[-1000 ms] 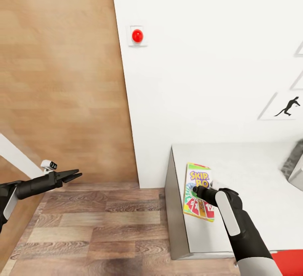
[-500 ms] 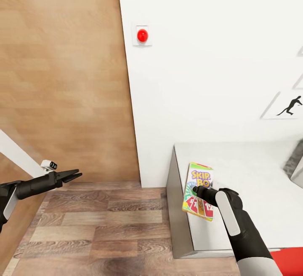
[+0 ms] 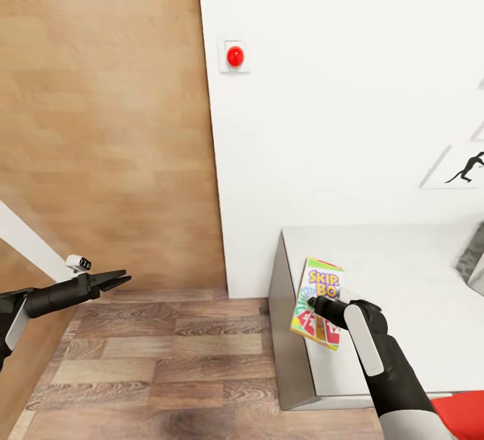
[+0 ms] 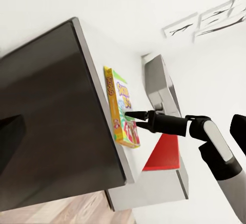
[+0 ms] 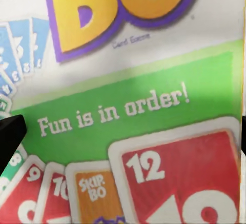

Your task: Put all the toys in the child's room - the three board games (two on the bed and one on the table), the two jigsaw puzzles on the table, and the tennis ball on the table - inside the toy box on the table in the child's room.

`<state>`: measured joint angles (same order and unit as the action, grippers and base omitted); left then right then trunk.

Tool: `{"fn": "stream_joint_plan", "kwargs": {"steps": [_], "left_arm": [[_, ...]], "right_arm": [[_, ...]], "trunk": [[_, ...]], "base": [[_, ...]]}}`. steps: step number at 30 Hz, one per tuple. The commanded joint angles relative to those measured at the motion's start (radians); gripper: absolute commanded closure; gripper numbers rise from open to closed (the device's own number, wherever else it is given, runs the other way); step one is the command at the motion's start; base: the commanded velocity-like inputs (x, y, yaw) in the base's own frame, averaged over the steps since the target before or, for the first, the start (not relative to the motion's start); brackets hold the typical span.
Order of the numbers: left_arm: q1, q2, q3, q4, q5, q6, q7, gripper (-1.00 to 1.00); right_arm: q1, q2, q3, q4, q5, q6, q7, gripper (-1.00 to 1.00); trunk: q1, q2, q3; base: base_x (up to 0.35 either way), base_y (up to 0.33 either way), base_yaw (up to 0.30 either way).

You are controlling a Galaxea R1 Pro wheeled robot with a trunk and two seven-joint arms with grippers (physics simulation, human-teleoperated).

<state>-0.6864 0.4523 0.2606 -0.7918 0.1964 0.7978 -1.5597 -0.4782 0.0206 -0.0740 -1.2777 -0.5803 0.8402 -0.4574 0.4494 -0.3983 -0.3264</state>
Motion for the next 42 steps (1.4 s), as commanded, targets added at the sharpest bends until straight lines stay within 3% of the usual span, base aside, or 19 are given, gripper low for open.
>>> {"fn": "stream_joint_plan", "kwargs": {"steps": [1, 30, 42], "left_arm": [[-0.001, 0.0, 0.0, 0.0, 0.0, 0.011, -0.004, -1.0], [-0.001, 0.0, 0.0, 0.0, 0.0, 0.011, -0.004, -1.0], [-0.001, 0.0, -0.001, 0.0, 0.0, 0.01, -0.004, -1.0]], "right_arm": [[0.0, 0.001, -0.001, -0.001, -0.019, 0.002, -0.009, -1.0], [0.0, 0.001, -0.001, -0.002, -0.019, 0.002, -0.009, -1.0], [0.001, -0.001, -0.006, -0.013, -0.019, 0.002, -0.008, -1.0]], "trunk": [[0.001, -0.002, -0.002], [0.001, -0.002, -0.002], [0.001, -0.002, 0.013]], "base": [[-0.001, 0.069, 0.0], [0.0, 0.039, 0.0], [0.0, 0.0, -0.115]]}}
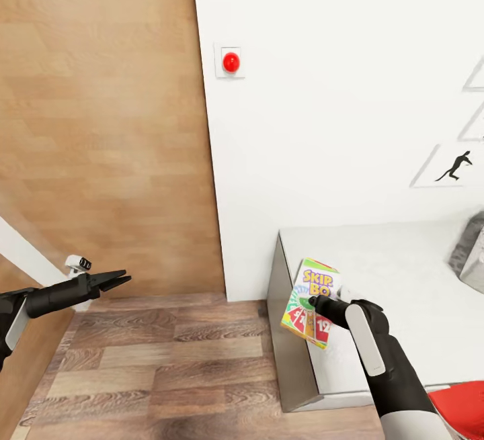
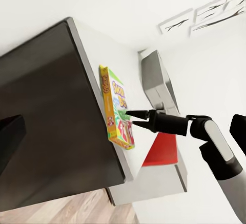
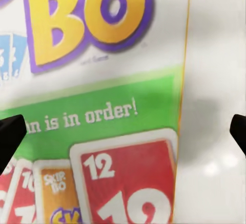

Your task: Put all the toys in the child's room - the three board games (two on the bed and one on the table), the two jigsaw puzzles on the table, and the tennis ball on the table - inside the toy box on the table in the child's room.

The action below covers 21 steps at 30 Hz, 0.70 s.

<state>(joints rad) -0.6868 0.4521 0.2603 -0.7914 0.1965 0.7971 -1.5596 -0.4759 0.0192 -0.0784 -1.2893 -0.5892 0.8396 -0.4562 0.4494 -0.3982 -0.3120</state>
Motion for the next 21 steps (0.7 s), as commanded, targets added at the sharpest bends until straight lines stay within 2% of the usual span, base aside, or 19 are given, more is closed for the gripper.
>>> {"fn": "stream_joint_plan", "kwargs": {"steps": [1, 9, 21], "left_arm": [[0.0, 0.0, 0.0, 0.0, 0.0, 0.011, -0.004, -1.0], [0.0, 0.0, -0.001, 0.0, 0.0, 0.01, -0.004, -1.0], [0.0, -0.001, -0.003, 0.0, 0.0, 0.01, -0.003, -1.0]], "right_arm": [[0.0, 0.001, -0.001, -0.011, -0.01, 0.003, -0.009, -1.0], [0.004, 0.001, -0.003, -0.045, -0.011, 0.004, -0.01, -1.0], [0.011, -0.001, -0.006, -0.073, -0.011, 0.005, -0.009, -1.0]], "trunk": [[0.001, -0.002, 0.0], [0.001, -0.002, 0.011], [0.001, -0.002, 0.028]], "base": [[0.0, 0.0, -0.135], [0.0, -0.027, -0.136], [0.0, -0.245, -0.136]]}}
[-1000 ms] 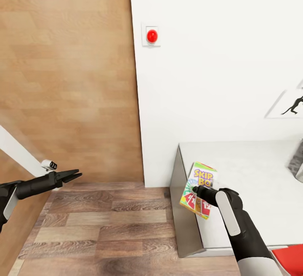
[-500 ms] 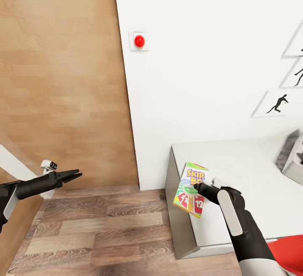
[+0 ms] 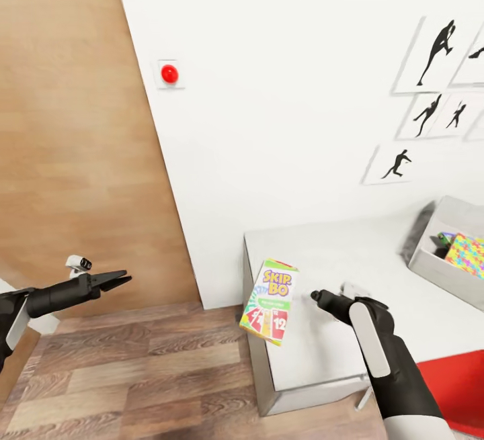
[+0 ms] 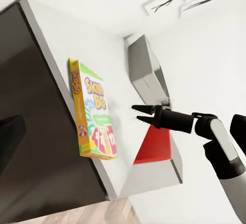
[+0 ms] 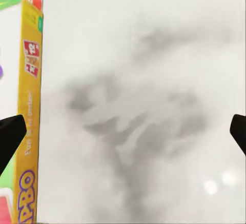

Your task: Put all the toys in the child's room - the three board games (two on the bed and one on the table), the two jigsaw puzzles on the table, and the tennis ball on the table - inside the toy box on the table in the child's room.

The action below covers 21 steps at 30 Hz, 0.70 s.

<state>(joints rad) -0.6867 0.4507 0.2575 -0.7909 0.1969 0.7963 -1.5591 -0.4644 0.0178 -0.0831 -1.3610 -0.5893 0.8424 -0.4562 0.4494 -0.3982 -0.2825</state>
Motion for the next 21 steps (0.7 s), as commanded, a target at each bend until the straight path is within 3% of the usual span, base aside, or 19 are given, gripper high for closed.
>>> {"fn": "stream_joint_plan", "kwargs": {"steps": [1, 6, 12, 17, 21], "left_arm": [[0.0, 0.0, 0.0, -0.001, -0.001, 0.011, -0.004, -1.0], [0.0, 0.0, -0.001, -0.001, -0.002, 0.011, -0.003, -1.0], [0.0, 0.0, -0.001, -0.001, -0.002, 0.011, -0.003, -1.0], [0.0, 0.0, -0.001, 0.0, -0.002, 0.011, -0.003, -1.0], [0.0, -0.003, -0.001, 0.001, -0.003, 0.011, -0.002, -1.0]], "right_arm": [[0.0, 0.001, -0.001, -0.012, -0.01, 0.003, -0.009, -1.0], [0.003, 0.001, 0.001, -0.098, -0.013, 0.008, -0.005, -1.0], [0.002, 0.0, -0.001, -0.166, -0.014, 0.013, 0.052, -1.0], [0.003, -0.001, -0.003, -0.178, -0.028, 0.032, 0.141, -1.0], [0.003, -0.002, -0.016, -0.18, -0.047, 0.056, 0.277, -1.0]], "trunk": [[0.001, -0.002, 0.0], [0.001, -0.002, 0.007], [0.001, -0.002, 0.015], [0.001, -0.002, 0.022], [0.001, -0.002, 0.028]], "base": [[0.0, -0.288, -0.136], [0.0, -0.291, -0.136], [0.0, -0.287, -0.136], [-0.01, -0.145, -0.136], [-0.076, -0.039, -0.136]]}}
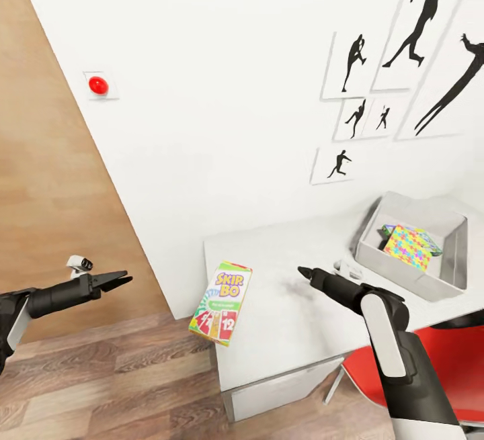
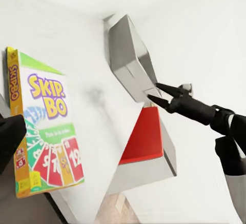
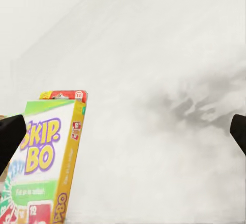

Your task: Put all the toys in the child's room - the three board games (two on the bed and one on the table), the two jigsaw puzzles on the table, and the tennis ball on the table - inside the toy box on the table in the child's room.

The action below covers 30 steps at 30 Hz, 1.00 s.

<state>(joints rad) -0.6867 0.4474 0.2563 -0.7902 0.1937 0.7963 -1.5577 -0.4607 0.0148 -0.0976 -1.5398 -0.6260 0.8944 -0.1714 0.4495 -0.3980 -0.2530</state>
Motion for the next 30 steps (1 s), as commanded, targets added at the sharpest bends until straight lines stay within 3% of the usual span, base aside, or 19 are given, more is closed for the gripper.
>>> {"fn": "stream_joint_plan", "kwargs": {"steps": [1, 5, 6, 11, 15, 25, 30], "left_arm": [[-0.001, -0.002, 0.0, 0.0, 0.0, 0.011, -0.004, -1.0], [-0.001, -0.007, 0.0, 0.0, 0.0, 0.011, -0.003, -1.0], [-0.001, -0.009, 0.0, 0.0, 0.0, 0.011, -0.003, -1.0], [-0.001, -0.016, 0.0, 0.0, 0.0, 0.011, 0.012, -1.0], [-0.001, -0.025, 0.0, 0.0, 0.002, 0.011, 0.059, -1.0], [-0.001, -0.037, 0.004, 0.004, 0.005, 0.013, 0.152, -1.0], [-0.001, -0.051, 0.007, 0.011, 0.009, 0.016, 0.259, -1.0]], "right_arm": [[-0.001, 0.001, -0.01, 0.0, -0.012, 0.012, 0.046, -1.0], [-0.001, 0.0, -0.025, 0.004, -0.015, 0.022, 0.161, -1.0], [-0.001, 0.0, -0.03, 0.006, -0.014, 0.025, 0.215, -1.0], [-0.001, -0.001, -0.037, 0.01, -0.01, 0.026, 0.33, -1.0], [-0.001, -0.001, -0.037, 0.011, -0.006, 0.025, 0.367, -1.0], [-0.001, -0.001, -0.037, 0.012, -0.004, 0.026, 0.383, -1.0], [-0.001, 0.0, -0.037, 0.011, -0.005, 0.026, 0.384, -1.0]], "trunk": [[0.0, -0.002, -0.001], [0.0, -0.002, 0.004], [0.0, -0.002, 0.005], [0.0, -0.002, 0.007], [0.0, -0.002, 0.008], [0.0, -0.002, 0.008], [0.0, -0.002, 0.008]], "base": [[-0.104, -0.015, -0.136], [-0.107, -0.009, -0.128], [-0.101, -0.009, -0.085], [-0.088, -0.065, -0.045], [-0.075, -0.206, -0.012], [-0.021, -0.274, -0.002], [-0.001, -0.295, 0.0]]}}
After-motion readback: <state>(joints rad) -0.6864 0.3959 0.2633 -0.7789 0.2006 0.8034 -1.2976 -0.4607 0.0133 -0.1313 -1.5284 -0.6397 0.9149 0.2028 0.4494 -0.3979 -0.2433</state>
